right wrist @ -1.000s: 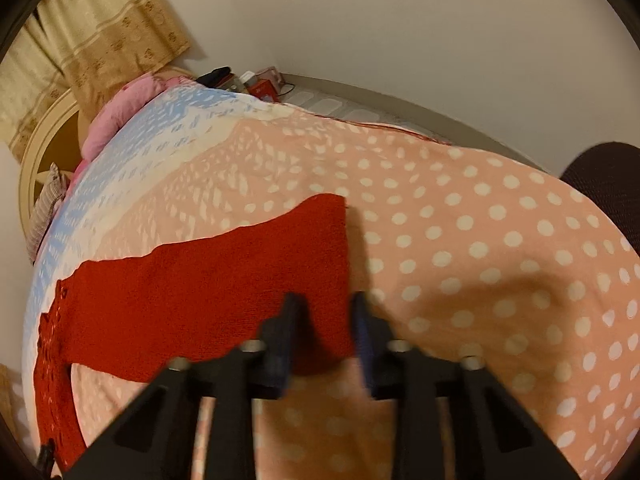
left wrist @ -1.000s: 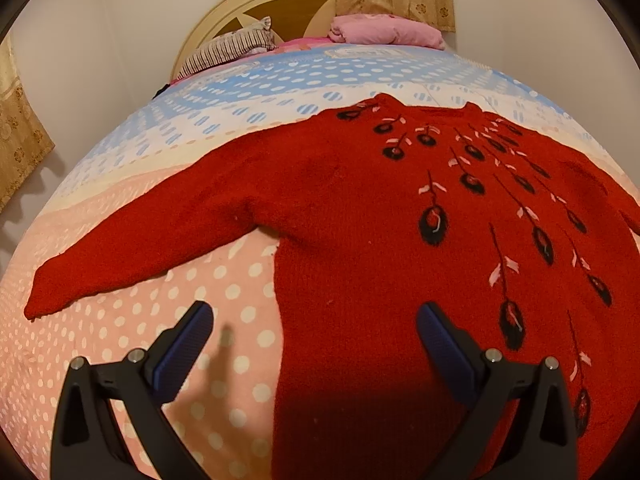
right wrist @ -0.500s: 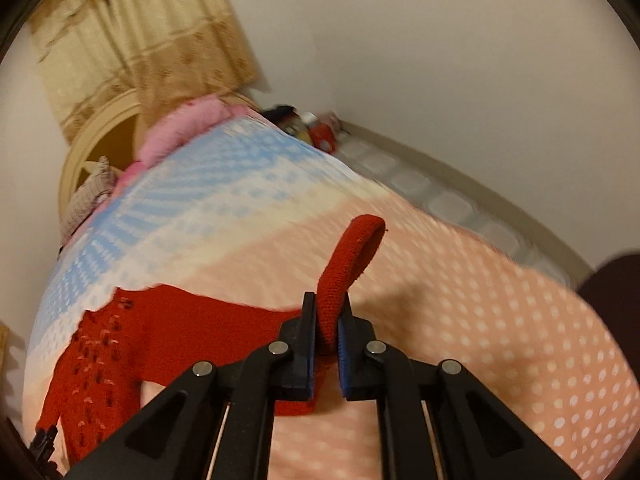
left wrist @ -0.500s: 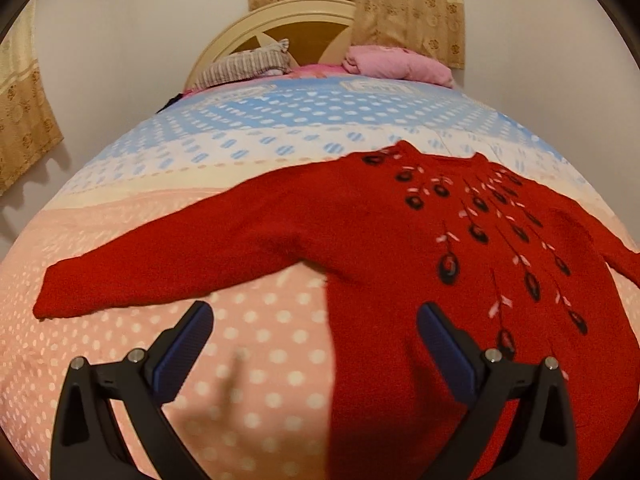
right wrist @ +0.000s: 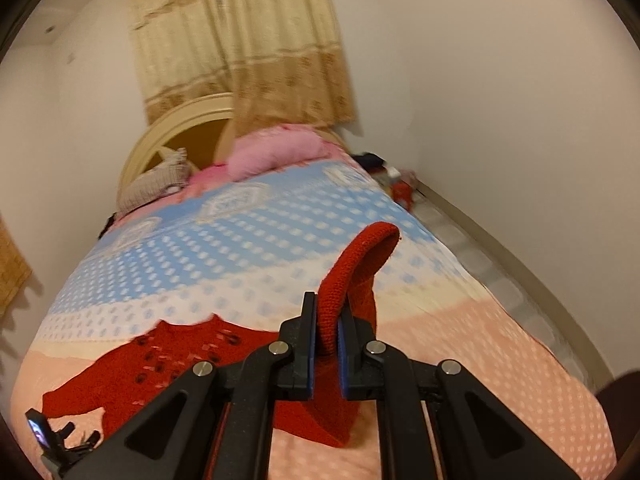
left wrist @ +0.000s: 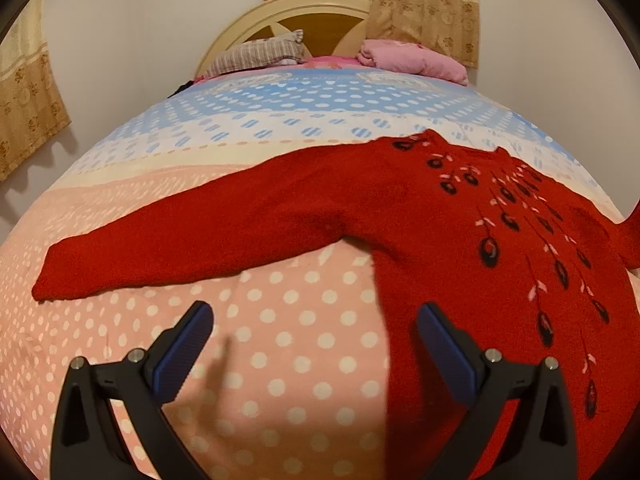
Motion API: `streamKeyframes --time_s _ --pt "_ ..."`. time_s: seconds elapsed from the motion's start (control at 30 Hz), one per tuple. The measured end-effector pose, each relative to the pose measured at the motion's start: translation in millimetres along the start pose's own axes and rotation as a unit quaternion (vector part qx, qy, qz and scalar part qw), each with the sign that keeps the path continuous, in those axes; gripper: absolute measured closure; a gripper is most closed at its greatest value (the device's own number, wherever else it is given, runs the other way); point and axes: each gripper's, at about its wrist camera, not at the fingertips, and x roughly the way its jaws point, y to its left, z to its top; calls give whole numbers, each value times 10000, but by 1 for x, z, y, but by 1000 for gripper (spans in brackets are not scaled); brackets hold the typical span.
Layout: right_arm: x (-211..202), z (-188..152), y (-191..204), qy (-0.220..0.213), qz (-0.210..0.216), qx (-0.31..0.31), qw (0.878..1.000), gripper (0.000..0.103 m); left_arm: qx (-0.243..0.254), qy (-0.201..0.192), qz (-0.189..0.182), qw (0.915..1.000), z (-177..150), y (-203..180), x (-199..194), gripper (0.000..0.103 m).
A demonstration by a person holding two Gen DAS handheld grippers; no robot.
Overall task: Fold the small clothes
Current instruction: 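Grasp the sleeve cuff with the right tool and lift it, then carry the sleeve across the sweater body and release it with the right tool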
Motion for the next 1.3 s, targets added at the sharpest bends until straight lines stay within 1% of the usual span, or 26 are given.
streamKeyframes --time_s 0.17,0.33,0.43,0.5,0.63,0.77,0.8,0.9,1.0,1.1,1.13,1.2,1.27,1.3 --pt "-2 17 66 -141 369 -389 9985 95 -152 -13 6 9999 -2 14 2 0" --pt "1 23 126 -165 711 -720 9947 95 -282 50 -90 9996 -6 22 5 0" --pt "8 20 163 -137 915 -914 9915 95 -307 30 -124 9994 -6 23 5 0" --pt "13 16 180 -101 1019 -1009 9896 95 -325 39 -141 9994 -6 23 5 0" --pt "29 1 224 4 1215 -1306 9840 95 -435 82 -191 9988 -7 27 6 0" --pt "51 -27 272 165 1422 -1633 9761 95 -488 65 -202 9986 -8 28 5 0" --pt "55 -32 278 197 1460 -1691 9745 95 -490 54 -204 9986 -8 28 5 0" --pt "79 -67 318 349 1600 -1983 9664 95 -543 57 -213 9983 -9 29 6 0" --pt "104 -105 347 566 1688 -2160 9600 95 -603 122 -234 9978 -10 31 8 0" --pt "129 -140 362 844 1746 -2254 9548 95 -617 185 -258 9976 -11 31 10 0" --pt "142 -158 369 1014 1772 -2342 9505 95 -618 203 -241 9976 -11 31 10 0" --pt "156 -177 373 1226 1834 -2416 9450 95 -595 220 -247 9977 -11 30 11 0" --pt "170 -200 377 1724 2183 -2508 9272 94 -592 242 -251 9976 -11 30 12 0" --pt "175 -212 377 1976 2353 -2572 9162 92 -598 248 -277 9975 -11 30 13 0"
